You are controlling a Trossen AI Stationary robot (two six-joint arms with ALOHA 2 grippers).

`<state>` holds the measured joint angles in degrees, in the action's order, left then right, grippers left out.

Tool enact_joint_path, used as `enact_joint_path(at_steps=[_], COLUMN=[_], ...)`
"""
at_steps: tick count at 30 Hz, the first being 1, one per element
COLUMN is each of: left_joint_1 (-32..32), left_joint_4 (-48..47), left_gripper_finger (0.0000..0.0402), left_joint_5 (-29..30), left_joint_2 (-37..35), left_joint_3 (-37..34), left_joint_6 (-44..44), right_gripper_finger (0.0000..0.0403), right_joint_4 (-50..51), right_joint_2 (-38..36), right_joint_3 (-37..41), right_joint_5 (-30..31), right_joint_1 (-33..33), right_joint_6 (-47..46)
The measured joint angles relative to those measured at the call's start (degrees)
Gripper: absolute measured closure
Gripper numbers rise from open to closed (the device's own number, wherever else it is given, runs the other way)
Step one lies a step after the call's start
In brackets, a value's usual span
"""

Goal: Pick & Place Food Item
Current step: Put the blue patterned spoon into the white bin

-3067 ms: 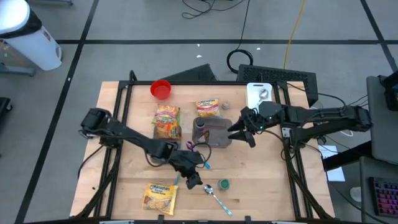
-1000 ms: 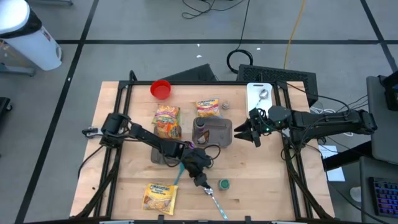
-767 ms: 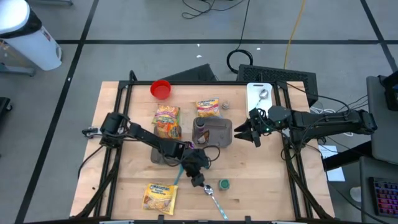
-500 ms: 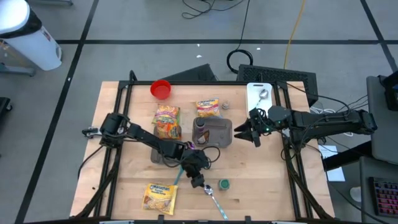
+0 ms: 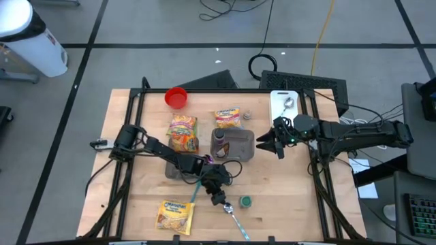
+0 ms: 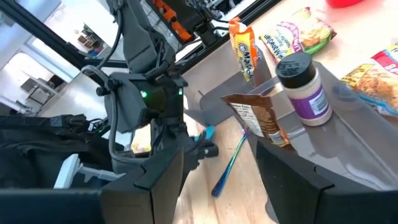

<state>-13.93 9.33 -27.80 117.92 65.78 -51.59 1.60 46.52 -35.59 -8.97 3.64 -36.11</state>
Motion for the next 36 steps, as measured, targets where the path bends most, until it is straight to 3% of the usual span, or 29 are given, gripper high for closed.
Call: enact_joint_path(at_steps=[6, 36], left_joint_1=[0.1, -0.2], left_joint_4=[3.9, 4.8], left_gripper_finger=[0.0245, 0.0245], left_joint_5=[-1.8, -5.2], left_joint_2=[1.6, 3.0], left_joint_3=[0.1, 0.1], left_joint_6=[-1.5, -2.3], right_gripper_finger=[0.0206, 0.0206], right_joint_4=[0.1, 0.5], right_joint_2=[0.0, 0.0], right_joint_3=[0.0, 0.0], right_joint_5=[0.0, 0.8], right_joint_1=[0.6, 0.6], right_joint_6=[0.3, 2.4])
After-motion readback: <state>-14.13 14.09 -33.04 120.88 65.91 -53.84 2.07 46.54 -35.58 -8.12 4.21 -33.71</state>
